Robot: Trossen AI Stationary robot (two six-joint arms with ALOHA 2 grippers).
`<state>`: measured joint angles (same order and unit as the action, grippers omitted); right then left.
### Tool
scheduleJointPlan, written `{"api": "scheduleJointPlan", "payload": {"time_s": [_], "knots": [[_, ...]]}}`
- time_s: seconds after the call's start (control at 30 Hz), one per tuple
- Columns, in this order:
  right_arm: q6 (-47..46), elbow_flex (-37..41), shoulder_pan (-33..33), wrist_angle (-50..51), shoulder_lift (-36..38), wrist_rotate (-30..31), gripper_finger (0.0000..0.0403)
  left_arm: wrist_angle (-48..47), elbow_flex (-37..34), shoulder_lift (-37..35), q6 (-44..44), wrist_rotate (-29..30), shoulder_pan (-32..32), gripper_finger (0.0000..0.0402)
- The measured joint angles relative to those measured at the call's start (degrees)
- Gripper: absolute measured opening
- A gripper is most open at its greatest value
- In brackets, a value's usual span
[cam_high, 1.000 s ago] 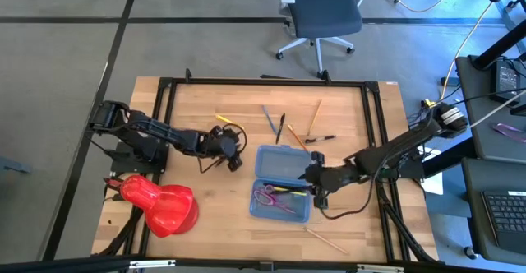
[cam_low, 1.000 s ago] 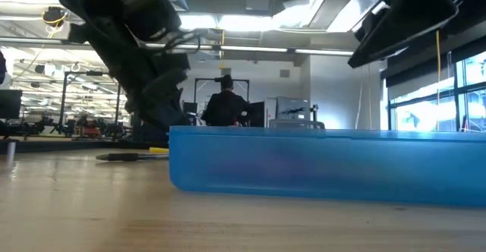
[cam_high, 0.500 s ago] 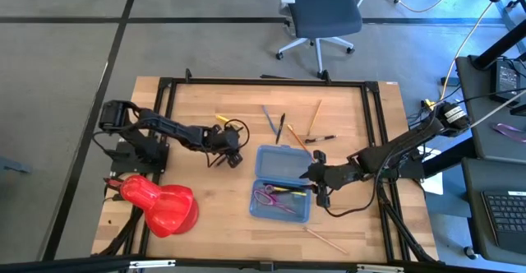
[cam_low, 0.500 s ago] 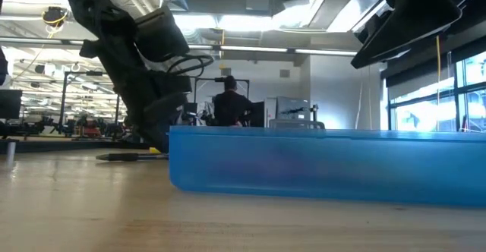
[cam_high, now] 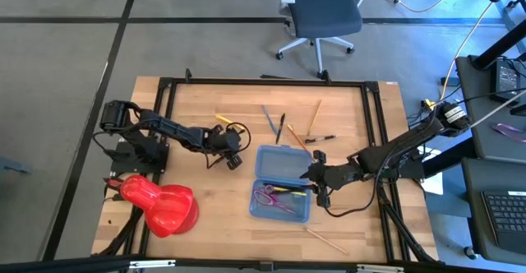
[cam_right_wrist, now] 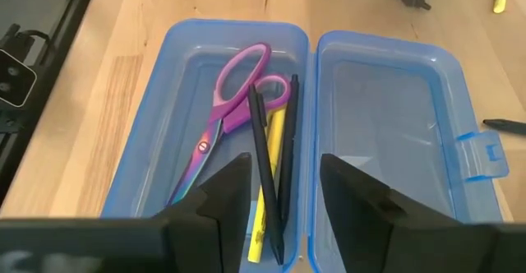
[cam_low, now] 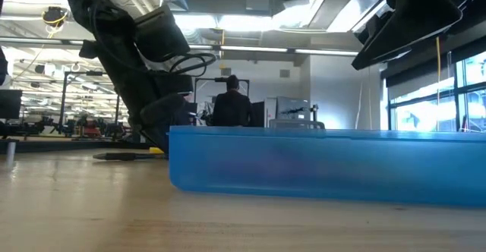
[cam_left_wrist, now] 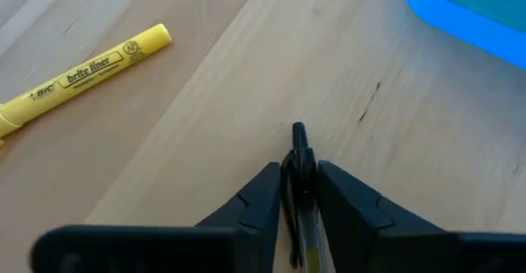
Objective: Pick & place school supplies into a supply box
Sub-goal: Put the middle left black pen into the blue supply box
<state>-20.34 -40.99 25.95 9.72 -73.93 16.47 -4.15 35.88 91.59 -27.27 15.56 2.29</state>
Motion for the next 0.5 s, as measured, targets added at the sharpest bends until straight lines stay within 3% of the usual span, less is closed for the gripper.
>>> {"api": "scheduleJointPlan", "payload": {"time_s": [0.27,0.5], "knots": [[-1.8,0.0,-0.01,1.63,0.0,-0.02,0.0152,-0.65,0.71,-0.16,-0.38,-0.68,0.06,0.0042],[-4.34,0.0,0.0,3.64,0.0,-0.04,0.0152,-0.72,6.13,-0.22,2.82,-8.29,-0.03,0.0052]]}}
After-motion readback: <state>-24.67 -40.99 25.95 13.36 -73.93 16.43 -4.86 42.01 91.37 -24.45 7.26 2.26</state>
